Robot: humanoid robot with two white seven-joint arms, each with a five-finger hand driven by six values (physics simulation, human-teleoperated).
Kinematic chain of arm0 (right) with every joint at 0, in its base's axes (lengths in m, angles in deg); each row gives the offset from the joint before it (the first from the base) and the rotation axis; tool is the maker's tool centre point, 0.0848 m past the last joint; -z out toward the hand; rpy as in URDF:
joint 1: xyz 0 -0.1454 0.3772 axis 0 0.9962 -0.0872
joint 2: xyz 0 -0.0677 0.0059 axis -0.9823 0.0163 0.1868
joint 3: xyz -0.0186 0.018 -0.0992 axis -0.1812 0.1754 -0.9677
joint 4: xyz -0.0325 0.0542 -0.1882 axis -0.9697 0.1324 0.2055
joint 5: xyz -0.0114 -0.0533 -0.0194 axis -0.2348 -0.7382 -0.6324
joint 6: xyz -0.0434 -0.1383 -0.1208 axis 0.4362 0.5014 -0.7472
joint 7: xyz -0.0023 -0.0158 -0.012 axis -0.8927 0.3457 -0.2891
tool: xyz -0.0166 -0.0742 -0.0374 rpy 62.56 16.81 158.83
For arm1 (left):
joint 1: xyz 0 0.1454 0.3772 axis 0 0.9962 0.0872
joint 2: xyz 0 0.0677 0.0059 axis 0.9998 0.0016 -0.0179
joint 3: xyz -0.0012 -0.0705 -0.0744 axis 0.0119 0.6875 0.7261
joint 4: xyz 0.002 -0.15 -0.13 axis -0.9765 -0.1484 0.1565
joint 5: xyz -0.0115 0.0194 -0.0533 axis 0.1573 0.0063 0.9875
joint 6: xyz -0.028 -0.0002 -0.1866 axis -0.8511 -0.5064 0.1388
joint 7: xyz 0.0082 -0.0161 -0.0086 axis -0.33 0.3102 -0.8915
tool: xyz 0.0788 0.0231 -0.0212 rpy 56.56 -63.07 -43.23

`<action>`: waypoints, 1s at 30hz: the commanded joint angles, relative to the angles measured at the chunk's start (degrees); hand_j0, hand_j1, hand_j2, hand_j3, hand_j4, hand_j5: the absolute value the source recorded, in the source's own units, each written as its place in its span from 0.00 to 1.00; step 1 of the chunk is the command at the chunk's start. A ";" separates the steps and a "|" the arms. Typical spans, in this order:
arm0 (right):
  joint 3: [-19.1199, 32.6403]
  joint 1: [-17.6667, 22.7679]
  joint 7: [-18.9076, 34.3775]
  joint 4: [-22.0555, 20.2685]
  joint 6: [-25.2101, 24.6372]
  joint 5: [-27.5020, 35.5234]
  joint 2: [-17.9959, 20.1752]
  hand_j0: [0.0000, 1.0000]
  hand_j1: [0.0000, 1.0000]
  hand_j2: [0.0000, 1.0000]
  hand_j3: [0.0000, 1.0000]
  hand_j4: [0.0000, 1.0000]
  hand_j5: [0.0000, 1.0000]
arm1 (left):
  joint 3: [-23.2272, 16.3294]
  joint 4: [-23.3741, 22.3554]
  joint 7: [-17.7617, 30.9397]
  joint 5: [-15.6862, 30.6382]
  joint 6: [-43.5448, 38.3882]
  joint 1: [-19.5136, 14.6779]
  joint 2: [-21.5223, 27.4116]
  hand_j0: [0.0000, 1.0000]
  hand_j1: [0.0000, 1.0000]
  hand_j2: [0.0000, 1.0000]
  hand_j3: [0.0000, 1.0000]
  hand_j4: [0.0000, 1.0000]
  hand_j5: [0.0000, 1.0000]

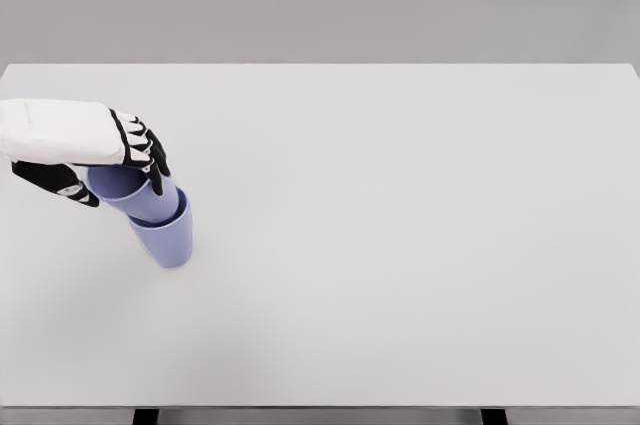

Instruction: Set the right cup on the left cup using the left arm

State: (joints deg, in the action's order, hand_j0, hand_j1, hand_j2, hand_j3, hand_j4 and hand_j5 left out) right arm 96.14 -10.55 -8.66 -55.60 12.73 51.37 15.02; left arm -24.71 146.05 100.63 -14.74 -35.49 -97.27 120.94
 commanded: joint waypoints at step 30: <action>0.00 0.00 -0.04 0.00 0.00 0.05 0.00 1.00 1.00 1.00 1.00 1.00 1.00 | 0.04 0.02 -0.03 -0.21 0.14 -0.09 -0.44 0.84 0.84 0.84 0.84 0.84 0.84</action>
State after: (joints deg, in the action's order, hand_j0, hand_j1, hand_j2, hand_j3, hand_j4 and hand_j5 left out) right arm 96.14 -10.55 -8.67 -55.60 12.73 51.35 15.02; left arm -24.79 146.12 100.62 -15.27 -35.29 -97.35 120.58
